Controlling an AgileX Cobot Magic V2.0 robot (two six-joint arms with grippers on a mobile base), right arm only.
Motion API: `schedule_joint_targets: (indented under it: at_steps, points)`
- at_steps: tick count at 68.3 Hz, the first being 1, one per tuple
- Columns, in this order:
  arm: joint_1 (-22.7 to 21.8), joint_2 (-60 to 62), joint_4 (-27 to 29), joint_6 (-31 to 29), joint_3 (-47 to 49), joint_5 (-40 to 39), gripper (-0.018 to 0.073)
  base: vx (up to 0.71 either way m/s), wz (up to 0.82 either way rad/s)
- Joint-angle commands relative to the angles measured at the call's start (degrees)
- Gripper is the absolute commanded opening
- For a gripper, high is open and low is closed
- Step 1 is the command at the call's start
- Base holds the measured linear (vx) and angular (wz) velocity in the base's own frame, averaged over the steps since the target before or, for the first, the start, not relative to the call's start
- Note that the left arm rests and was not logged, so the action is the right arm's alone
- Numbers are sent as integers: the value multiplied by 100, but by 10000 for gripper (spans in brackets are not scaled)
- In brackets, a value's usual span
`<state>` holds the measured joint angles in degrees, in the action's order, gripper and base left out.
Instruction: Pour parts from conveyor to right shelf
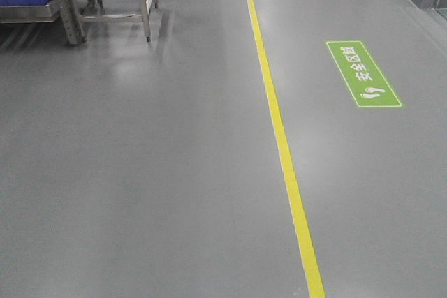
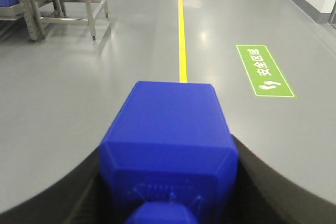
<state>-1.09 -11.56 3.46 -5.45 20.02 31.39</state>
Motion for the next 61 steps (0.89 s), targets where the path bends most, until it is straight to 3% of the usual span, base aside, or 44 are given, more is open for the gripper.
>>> schedule_joint_targets:
  at_steps: [1, 61]
  points:
    - [-1, -65, -13, -19, 161, -472, -6, 53, -10]
    - [-1, -65, -13, -19, 161, -472, -6, 60, -11]
